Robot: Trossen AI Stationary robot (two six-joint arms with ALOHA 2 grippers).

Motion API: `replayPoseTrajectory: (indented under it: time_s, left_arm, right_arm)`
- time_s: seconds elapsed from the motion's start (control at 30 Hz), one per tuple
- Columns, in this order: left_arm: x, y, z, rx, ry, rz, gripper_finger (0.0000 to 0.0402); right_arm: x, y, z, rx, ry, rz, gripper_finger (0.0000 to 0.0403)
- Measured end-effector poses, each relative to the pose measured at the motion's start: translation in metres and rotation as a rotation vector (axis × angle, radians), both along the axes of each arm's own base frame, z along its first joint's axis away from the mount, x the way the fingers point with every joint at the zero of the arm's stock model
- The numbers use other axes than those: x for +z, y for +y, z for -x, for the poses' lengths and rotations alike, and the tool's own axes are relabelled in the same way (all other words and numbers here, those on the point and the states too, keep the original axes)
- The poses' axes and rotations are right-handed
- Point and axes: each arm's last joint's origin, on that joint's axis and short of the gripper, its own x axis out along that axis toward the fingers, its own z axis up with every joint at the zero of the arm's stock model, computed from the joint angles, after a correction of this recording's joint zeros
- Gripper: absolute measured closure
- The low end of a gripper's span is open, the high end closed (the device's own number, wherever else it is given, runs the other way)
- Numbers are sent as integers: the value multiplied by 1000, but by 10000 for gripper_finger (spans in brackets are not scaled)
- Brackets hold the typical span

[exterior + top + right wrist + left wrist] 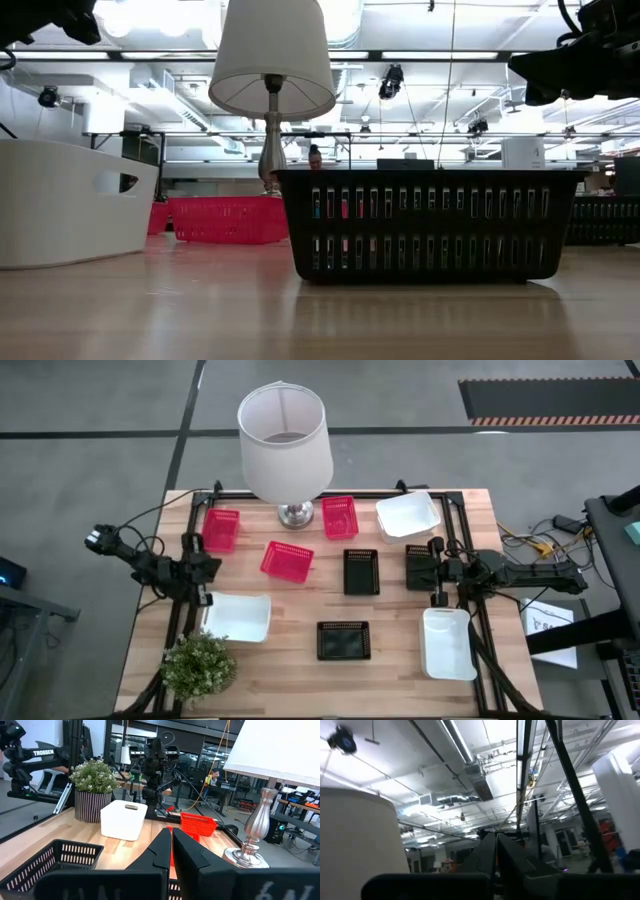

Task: Stack baskets by color
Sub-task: Stack the top left black bin on top of the top right black bin

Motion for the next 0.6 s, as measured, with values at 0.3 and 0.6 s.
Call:
replayPoseTrajectory:
  time_s: [0.3, 0.6]
  left_arm:
    - [2, 1, 1, 44, -18, -52, 402]
    - [2, 1, 1, 9, -25, 0, 402]
  right_arm:
    - [1, 0, 0, 0, -7, 0, 394]
    - [1, 0, 0, 0, -7, 0, 394]
